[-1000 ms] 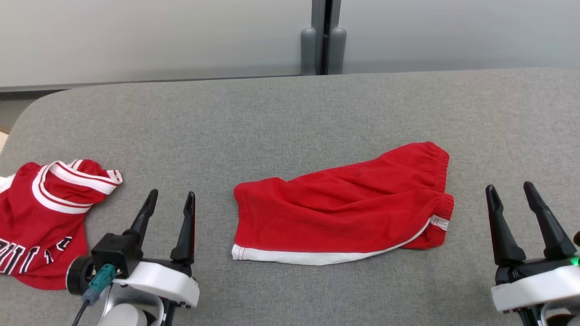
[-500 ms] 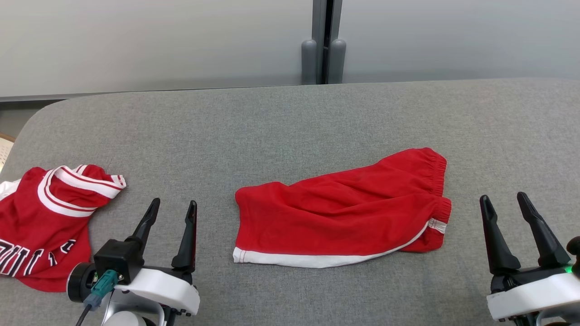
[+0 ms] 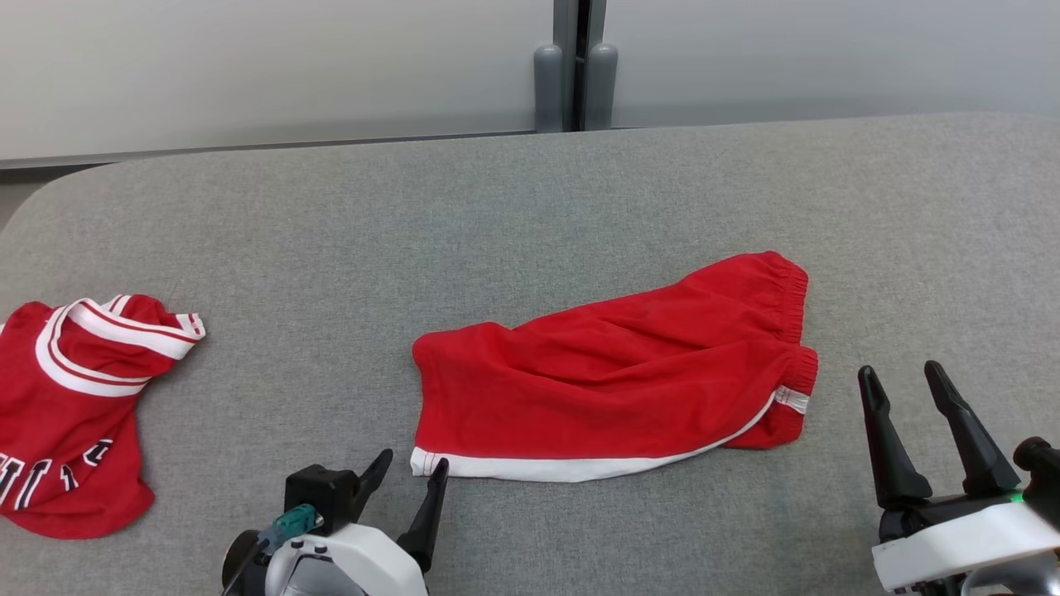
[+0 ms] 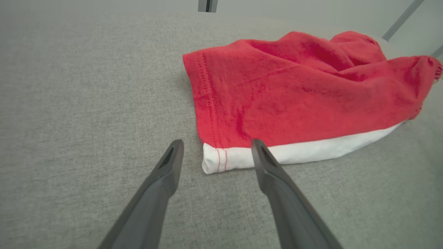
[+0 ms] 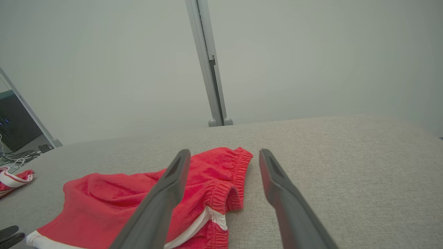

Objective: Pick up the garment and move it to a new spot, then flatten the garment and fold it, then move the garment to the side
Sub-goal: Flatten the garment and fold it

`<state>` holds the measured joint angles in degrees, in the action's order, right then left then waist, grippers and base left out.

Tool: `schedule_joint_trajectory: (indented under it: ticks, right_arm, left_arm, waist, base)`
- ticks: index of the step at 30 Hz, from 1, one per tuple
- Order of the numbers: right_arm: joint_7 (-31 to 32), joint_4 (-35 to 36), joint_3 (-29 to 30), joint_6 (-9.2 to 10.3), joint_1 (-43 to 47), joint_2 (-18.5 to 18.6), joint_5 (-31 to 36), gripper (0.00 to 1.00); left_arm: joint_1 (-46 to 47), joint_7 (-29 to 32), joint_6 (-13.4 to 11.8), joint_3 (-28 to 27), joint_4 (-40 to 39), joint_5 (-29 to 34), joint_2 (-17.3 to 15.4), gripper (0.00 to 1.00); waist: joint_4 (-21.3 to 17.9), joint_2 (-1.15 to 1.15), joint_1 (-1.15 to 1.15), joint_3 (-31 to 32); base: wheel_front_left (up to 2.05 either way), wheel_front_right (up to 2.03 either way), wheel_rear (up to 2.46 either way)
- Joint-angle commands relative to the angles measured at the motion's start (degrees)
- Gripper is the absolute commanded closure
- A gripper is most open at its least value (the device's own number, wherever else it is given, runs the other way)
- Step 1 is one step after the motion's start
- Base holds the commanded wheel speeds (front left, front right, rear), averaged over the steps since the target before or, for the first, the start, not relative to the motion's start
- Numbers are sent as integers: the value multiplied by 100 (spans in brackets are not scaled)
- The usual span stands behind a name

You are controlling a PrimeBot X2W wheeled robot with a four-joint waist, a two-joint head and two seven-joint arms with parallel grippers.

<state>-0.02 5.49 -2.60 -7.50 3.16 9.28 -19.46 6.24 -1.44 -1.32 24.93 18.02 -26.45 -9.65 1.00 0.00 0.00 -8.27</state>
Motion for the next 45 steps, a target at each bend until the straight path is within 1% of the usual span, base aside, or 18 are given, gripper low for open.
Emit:
schedule_joint_trajectory:
  ticks: [1,4,6,7,8,9,10,15,19,29,30,31,32,33,36,39,42,45]
  right_arm:
    - [-39,-34,-8,2,-17,3,-4,0]
    - [-71,-114,-11,2,-7,-14,-21,0]
    - [-105,-157,-32,2,-12,-15,-34,0]
    - [-94,-183,-49,2,-15,-16,-43,0]
    - [-103,-199,-68,2,-31,-17,-45,0]
    - [-109,-223,-85,2,-36,-17,-55,0]
    - [-115,-249,-93,2,-31,-14,-58,0]
    - [-15,-440,-191,2,91,51,-62,0]
    - [50,-754,-378,2,62,167,-76,0]
    - [-162,-1872,-968,2,-837,410,-302,0]
    - [-202,-1961,-1006,2,-903,427,-340,9]
    - [-202,-1961,-1006,2,-903,427,-340,9]
    - [-247,-2026,-1033,2,-949,431,-355,65]
    - [-307,-2051,-1063,1,-988,435,-382,100]
    - [-450,-2057,-1137,1,-1026,491,-413,100]
    - [-570,-1893,-1191,1,-998,546,-442,100]
    - [-665,-1600,-1184,2,-978,609,-427,100]
    - [-679,-1232,-1122,1,-1009,665,-337,100]
  left_arm:
    - [117,17,37,-23,55,-57,15,0]
    - [221,74,127,-1,325,-157,83,0]
    - [277,130,191,-14,487,-250,119,27]
    - [313,129,211,-31,538,-290,138,35]
    - [360,119,219,-40,582,-301,142,56]
    - [393,119,216,-39,626,-301,142,81]
    - [408,112,233,-39,667,-315,143,100]
    - [526,11,272,-67,828,-341,135,100]
    - [622,-71,268,-45,894,-322,161,100]
    - [893,-229,276,35,896,-265,223,100]
    - [903,-246,276,47,894,-263,233,100]
    - [903,-246,276,47,894,-263,233,100]
    - [922,-279,274,56,883,-255,242,100]
    - [946,-306,268,53,865,-251,243,100]
    - [983,-435,234,24,783,-244,245,100]
    - [987,-605,206,-39,637,-227,194,100]
    - [1003,-780,147,-106,360,-195,125,100]
    - [1087,-862,72,-156,-101,-104,5,100]
  waist:
    - [-22,0,0,-38]
    - [-41,0,0,-89]
    - [-65,0,0,-128]
    - [-79,0,0,-147]
    - [-94,0,0,-168]
    - [-102,0,0,-178]
    - [-105,0,0,-184]
    - [-97,0,0,-225]
    - [-65,0,0,-272]
    - [97,0,0,-490]
    - [120,0,0,-494]
    - [120,0,0,-494]
    - [147,0,0,-493]
    - [168,0,0,-498]
    - [198,0,0,-494]
    - [185,0,0,-471]
    - [126,0,0,-413]
    - [80,0,0,-345]
  base:
    - [0,0,0]
    - [0,0,0]
    - [0,0,0]
    - [0,0,0]
    - [0,0,0]
    - [0,0,0]
    - [0,0,0]
    - [0,0,0]
    - [0,0,0]
    - [0,0,0]
    - [0,0,0]
    - [0,0,0]
    - [0,0,0]
    - [0,0,0]
    - [0,0,0]
    - [0,0,0]
    - [0,0,0]
    - [0,0,0]
